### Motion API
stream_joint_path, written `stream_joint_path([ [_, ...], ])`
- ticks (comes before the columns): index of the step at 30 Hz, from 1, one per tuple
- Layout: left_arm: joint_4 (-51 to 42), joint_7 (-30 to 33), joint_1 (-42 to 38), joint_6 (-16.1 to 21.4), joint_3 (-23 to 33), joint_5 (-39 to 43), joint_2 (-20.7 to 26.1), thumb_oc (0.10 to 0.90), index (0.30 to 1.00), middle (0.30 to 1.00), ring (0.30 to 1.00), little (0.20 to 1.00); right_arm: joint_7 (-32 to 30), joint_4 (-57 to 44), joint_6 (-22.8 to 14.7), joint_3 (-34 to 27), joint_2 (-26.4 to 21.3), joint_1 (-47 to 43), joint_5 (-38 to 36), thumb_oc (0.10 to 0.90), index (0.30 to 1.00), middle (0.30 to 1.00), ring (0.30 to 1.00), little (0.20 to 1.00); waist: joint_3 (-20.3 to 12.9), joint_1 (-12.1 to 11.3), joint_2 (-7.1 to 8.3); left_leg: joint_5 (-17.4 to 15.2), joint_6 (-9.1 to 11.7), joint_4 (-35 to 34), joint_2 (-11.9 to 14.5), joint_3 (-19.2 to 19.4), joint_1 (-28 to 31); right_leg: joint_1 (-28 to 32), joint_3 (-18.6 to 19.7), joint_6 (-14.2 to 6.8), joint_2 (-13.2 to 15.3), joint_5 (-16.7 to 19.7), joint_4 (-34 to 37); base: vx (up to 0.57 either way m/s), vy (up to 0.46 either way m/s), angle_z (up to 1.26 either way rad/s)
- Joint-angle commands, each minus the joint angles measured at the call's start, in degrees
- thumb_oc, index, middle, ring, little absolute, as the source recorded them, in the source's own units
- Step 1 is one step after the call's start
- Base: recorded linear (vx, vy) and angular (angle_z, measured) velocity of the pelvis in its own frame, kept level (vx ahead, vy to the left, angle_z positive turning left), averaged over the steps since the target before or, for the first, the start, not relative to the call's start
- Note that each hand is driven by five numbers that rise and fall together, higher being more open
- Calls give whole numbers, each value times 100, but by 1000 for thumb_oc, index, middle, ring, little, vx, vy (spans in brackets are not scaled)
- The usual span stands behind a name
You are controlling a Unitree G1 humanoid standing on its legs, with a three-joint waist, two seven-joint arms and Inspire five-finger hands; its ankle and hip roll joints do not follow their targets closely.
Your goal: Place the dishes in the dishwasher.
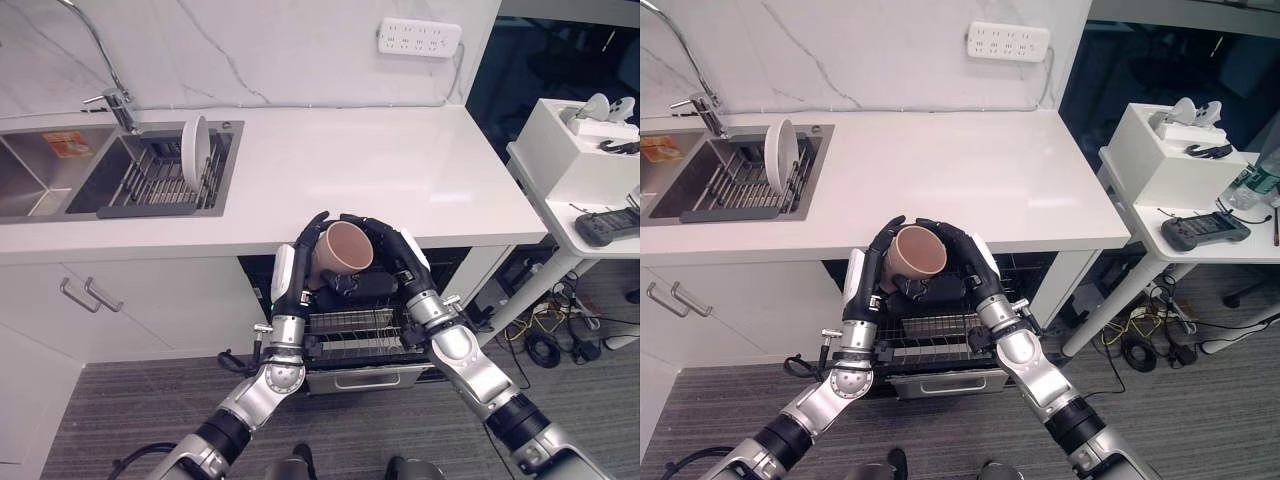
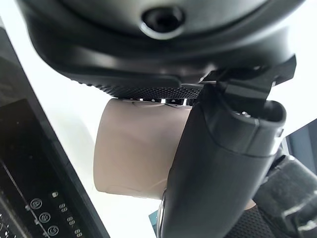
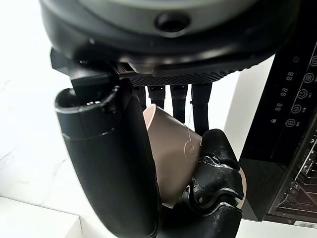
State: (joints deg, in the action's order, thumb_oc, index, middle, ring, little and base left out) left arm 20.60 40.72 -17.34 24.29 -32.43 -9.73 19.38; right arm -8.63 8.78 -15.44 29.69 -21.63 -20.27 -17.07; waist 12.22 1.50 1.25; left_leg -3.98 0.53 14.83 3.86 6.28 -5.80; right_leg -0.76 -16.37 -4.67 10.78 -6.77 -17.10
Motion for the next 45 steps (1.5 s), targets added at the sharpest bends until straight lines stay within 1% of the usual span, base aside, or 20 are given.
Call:
stream_joint_path([
  [1, -995, 168, -853, 787, -484, -397, -459, 800, 900, 900, 900, 900, -303, -834, -1036, -1, 576, -388, -439, 400, 300, 300, 300, 300, -307, 6, -26, -864, 139, 236, 279, 139, 374, 256, 413, -94, -151, -513, -9, 5, 9, 5],
  [3, -947, 235, -788, 776, -374, -414, -386, 800, 900, 900, 900, 900, -594, -1025, -1180, -338, 461, -333, -471, 400, 300, 300, 300, 300, -308, 39, -25, -863, 142, 236, 296, 154, 369, 246, 417, -101, -153, -508, -9, 6, 8, 4],
  [6, -942, 277, -699, 774, -239, -478, -326, 800, 900, 900, 900, 900, -1007, -1245, -1357, -713, 354, -187, -218, 400, 300, 300, 300, 300, -309, 76, -28, -861, 138, 236, 312, 174, 362, 232, 425, -104, -158, -501, -9, 0, 0, 0],
  [7, -969, 319, -615, 732, -128, -543, -287, 800, 900, 900, 900, 900, -1372, -1460, -1469, -1093, 228, -25, 62, 400, 300, 300, 300, 300, -306, 129, -33, -869, 130, 236, 328, 214, 361, 217, 442, -111, -160, -493, -9, 0, 0, 0],
  [8, -1012, 329, -567, 706, -58, -561, -251, 800, 900, 900, 900, 900, -1532, -1565, -1509, -1291, 149, 63, 149, 400, 300, 300, 300, 300, -307, 162, -38, -873, 128, 236, 335, 238, 362, 209, 455, -116, -161, -491, -9, 0, 0, 0],
  [10, -1035, 346, -515, 698, -14, -591, -223, 800, 900, 900, 900, 900, -1638, -1669, -1526, -1449, 82, 164, 189, 400, 300, 300, 300, 300, -305, 191, -45, -876, 126, 236, 343, 260, 366, 204, 468, -119, -164, -488, -9, 0, 0, 0],
  [11, -1129, 362, -419, 682, 80, -620, -154, 800, 900, 900, 900, 900, -1725, -1808, -1599, -1769, -53, 365, 204, 400, 300, 300, 300, 300, -307, 244, -58, -887, 126, 236, 358, 306, 369, 196, 487, -126, -167, -497, -9, 0, 0, 0],
  [16, -1416, 444, -202, 676, 342, -777, 48, 800, 900, 900, 900, 900, -1977, -1881, -1771, -2406, -380, 782, 364, 400, 300, 300, 300, 300, -303, 332, -93, -876, 139, 236, 392, 396, 358, 190, 496, -133, -175, -509, -9, -4, 27, -6],
  [18, -1484, 452, -129, 687, 438, -751, 120, 800, 900, 900, 900, 900, -2027, -1837, -1842, -2570, -466, 868, 303, 400, 300, 300, 300, 300, -308, 332, -101, -869, 147, 236, 395, 407, 347, 195, 490, -134, -176, -516, -9, -2, 9, -3],
  [21, -1609, 462, -22, 681, 575, -701, 215, 800, 900, 900, 900, 900, -1918, -1811, -1983, -2743, -522, 987, 17, 400, 300, 300, 300, 300, -314, 314, -116, -858, 158, 236, 387, 402, 316, 198, 466, -128, -171, -531, -9, 0, 0, 0],
  [24, -1715, 474, 66, 695, 709, -753, 278, 800, 900, 900, 900, 900, -1931, -1835, -1966, -2779, -547, 1017, 130, 400, 300, 300, 300, 300, -311, 281, -127, -850, 162, 236, 375, 380, 288, 201, 444, -123, -165, -539, -9, 0, 0, 0],
  [27, -1807, 424, 171, 713, 821, -784, 321, 800, 900, 900, 900, 900, -2092, -1809, -1920, -2782, -556, 1001, 241, 400, 300, 300, 300, 300, -322, 248, -135, -840, 172, 236, 364, 362, 259, 195, 433, -121, -161, -549, -9, 0, 0, 0],
  [32, -1945, 395, 510, 760, 1211, -649, 521, 800, 900, 900, 900, 900, -2566, -1720, -2028, -3067, -626, 1122, 447, 400, 300, 300, 300, 300, -340, 178, -159, -801, 201, 236, 357, 343, 185, 188, 365, -127, -134, -557, -9, -6, 21, 5],
  [33, -1974, 355, 616, 801, 1362, -626, 579, 800, 900, 900, 900, 900, -2513, -1728, -2043, -3196, -649, 1191, 315, 400, 300, 300, 300, 300, -341, 171, -161, -792, 208, 236, 360, 345, 171, 187, 345, -133, -127, -556, -9, -3, 17, 5],
  [35, -1992, 301, 663, 818, 1442, -578, 607, 800, 900, 900, 900, 900, -2412, -1745, -2041, -3256, -652, 1239, 170, 400, 300, 300, 300, 300, -341, 171, -163, -792, 210, 236, 355, 341, 160, 182, 338, -134, -126, -554, -9, -5, 16, 5],
  [37, -2008, 224, 694, 818, 1505, -567, 643, 800, 900, 900, 900, 900, -2212, -1762, -2017, -3279, -658, 1271, -69, 400, 300, 300, 300, 300, -340, 168, -166, -790, 209, 236, 345, 329, 145, 176, 334, -137, -126, -553, -9, -6, 17, 7],
  [39, -2022, 11, 737, 867, 1565, -506, 672, 800, 900, 900, 900, 900, -1931, -1752, -1980, -3272, -621, 1315, -235, 400, 300, 300, 300, 300, -338, 159, -173, -785, 212, 236, 336, 320, 123, 169, 330, -142, -123, -554, -9, -2, 20, 7],
  [40, -2009, -433, 787, 888, 1598, -449, 705, 800, 900, 900, 900, 900, -1613, -1735, -1870, -3192, -561, 1369, -282, 400, 300, 300, 300, 300, -337, 149, -186, -772, 213, 236, 334, 318, 98, 159, 330, -152, -117, -551, -9, 2, 22, 9],
  [41, -2009, -537, 797, 884, 1604, -417, 716, 800, 900, 900, 900, 900, -1567, -1731, -1850, -3177, -553, 1375, -300, 400, 300, 300, 300, 300, -339, 148, -187, -769, 214, 236, 334, 320, 93, 156, 330, -154, -116, -551, -9, 7, 27, 8],
  [45, -1934, -1690, 992, 888, 1613, -58, 855, 800, 900, 900, 900, 900, -956, -1563, -1689, -3073, -434, 1556, -730, 400, 300, 300, 300, 300, -334, 159, -225, -732, 227, 236, 353, 353, 50, 121, 319, -173, -97, -540, -9, 3, 26, 3],
])
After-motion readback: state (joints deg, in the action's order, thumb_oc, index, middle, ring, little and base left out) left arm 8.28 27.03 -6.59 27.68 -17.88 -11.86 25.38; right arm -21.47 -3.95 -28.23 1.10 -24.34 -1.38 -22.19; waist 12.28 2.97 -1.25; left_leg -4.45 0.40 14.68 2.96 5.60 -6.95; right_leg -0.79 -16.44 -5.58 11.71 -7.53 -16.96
